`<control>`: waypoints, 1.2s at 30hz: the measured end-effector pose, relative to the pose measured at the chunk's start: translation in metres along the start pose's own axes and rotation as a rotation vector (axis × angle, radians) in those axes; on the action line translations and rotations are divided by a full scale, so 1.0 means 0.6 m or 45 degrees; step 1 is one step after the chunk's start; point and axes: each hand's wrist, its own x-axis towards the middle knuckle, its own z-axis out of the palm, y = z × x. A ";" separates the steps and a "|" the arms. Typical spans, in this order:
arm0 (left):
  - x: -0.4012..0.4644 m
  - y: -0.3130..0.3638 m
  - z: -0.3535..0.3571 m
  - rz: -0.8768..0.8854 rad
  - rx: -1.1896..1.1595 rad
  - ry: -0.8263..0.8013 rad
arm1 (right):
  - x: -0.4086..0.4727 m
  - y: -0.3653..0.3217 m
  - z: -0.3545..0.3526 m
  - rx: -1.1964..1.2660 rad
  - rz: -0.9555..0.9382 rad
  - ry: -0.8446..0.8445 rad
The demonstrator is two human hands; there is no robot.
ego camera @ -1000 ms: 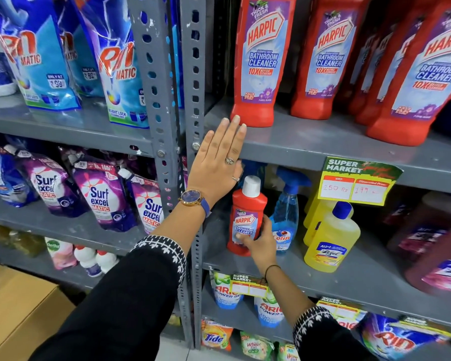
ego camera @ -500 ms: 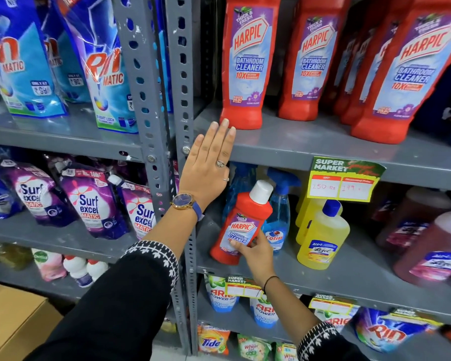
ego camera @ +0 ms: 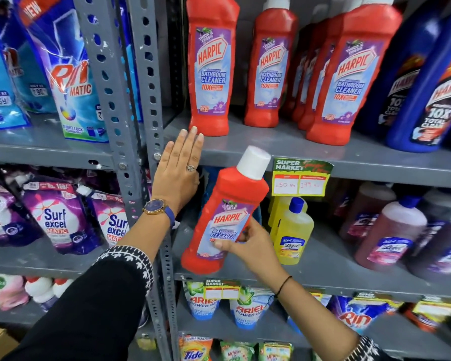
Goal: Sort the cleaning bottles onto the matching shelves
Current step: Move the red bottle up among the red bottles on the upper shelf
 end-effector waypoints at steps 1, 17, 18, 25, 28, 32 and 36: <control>0.001 0.000 -0.002 -0.012 -0.038 0.002 | 0.000 -0.017 0.001 0.029 -0.026 -0.014; 0.002 -0.005 0.001 0.016 0.029 -0.018 | 0.153 -0.330 -0.077 -0.030 -0.497 0.147; 0.001 -0.005 0.000 0.010 0.032 -0.029 | 0.164 -0.339 -0.088 -0.097 -0.509 0.165; -0.002 -0.003 0.001 0.027 -0.001 -0.023 | 0.221 -0.346 -0.144 -0.311 -0.513 0.123; -0.003 -0.002 0.001 0.048 -0.003 -0.022 | 0.240 -0.330 -0.157 -0.341 -0.462 0.086; -0.001 -0.003 -0.002 0.047 -0.001 -0.032 | 0.252 -0.327 -0.158 -0.359 -0.441 0.056; 0.000 -0.003 0.001 0.041 0.004 -0.022 | 0.263 -0.326 -0.163 -0.381 -0.418 0.046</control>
